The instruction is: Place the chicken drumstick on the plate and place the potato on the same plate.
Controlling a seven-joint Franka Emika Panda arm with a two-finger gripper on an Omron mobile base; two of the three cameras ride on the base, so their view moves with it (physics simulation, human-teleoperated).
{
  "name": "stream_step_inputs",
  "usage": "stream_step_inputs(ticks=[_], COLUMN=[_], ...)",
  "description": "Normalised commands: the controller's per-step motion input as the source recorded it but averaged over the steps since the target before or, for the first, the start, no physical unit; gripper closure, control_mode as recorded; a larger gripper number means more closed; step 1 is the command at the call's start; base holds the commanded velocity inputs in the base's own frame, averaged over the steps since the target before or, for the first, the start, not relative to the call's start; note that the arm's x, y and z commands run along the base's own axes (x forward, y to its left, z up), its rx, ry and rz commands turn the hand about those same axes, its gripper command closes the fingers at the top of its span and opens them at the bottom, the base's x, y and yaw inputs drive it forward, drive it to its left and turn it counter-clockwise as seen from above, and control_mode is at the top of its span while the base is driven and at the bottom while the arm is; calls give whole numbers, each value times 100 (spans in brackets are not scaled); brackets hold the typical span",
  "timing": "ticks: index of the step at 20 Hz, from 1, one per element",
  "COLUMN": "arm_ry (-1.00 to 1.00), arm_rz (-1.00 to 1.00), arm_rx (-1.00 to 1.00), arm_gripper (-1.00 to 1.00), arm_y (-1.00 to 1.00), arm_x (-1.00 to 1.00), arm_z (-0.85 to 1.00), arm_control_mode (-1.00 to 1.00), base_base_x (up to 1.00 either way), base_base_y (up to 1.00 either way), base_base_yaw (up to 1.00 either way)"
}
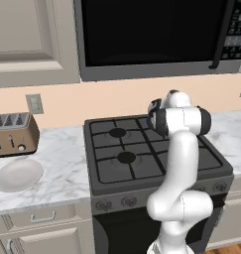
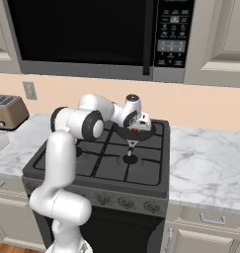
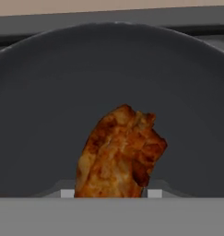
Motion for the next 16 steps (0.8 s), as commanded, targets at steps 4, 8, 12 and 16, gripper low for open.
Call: stream_step_inputs(ticks=[4, 8, 12, 16], arm_ry=[-15, -13, -7, -1], arm_rz=[0, 0, 0, -2], arm_rx=[1, 0, 0, 0], arm_gripper=[100, 100, 100, 100], arm_y=[-19, -6, 0, 0], arm_x=[-21, -28, -56, -87], arm_z=[19, 51, 62, 73], arm_control_mode=[-100, -100, -100, -100], base_base_x=[0, 0, 0, 0], base_base_y=[0, 0, 0, 0], base_base_yaw=[0, 0, 0, 0])
